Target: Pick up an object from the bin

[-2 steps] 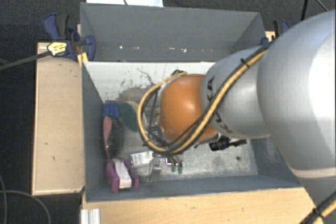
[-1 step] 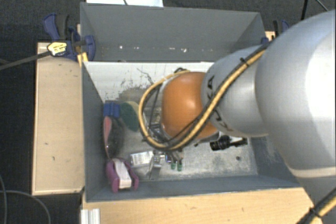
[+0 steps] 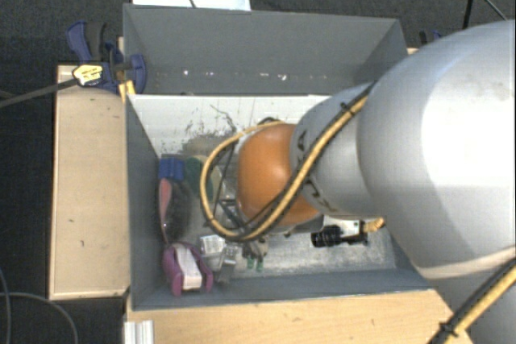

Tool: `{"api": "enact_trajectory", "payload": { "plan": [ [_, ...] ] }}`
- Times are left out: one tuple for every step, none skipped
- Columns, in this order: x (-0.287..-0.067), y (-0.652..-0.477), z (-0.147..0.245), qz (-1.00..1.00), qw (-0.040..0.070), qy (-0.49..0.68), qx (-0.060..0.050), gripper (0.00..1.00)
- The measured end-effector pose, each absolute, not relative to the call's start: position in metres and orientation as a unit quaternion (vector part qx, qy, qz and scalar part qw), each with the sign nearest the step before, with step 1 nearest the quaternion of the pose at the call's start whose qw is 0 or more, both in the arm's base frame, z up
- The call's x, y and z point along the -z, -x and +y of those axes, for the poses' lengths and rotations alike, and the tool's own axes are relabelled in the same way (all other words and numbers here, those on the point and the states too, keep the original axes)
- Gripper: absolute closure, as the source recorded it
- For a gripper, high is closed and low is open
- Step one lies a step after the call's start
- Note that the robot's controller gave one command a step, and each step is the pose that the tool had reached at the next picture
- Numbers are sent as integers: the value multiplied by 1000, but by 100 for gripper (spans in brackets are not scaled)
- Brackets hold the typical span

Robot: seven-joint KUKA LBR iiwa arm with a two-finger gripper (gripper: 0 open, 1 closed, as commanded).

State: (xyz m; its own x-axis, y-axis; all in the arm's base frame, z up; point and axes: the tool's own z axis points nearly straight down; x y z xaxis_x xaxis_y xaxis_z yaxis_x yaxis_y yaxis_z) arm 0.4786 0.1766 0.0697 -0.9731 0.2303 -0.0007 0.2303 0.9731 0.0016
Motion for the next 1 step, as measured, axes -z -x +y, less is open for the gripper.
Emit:
{"api": "enact_trajectory", "payload": {
  "plan": [
    [-70, -479, 177, 993, 1, -118, -1, 0]
  ]
}}
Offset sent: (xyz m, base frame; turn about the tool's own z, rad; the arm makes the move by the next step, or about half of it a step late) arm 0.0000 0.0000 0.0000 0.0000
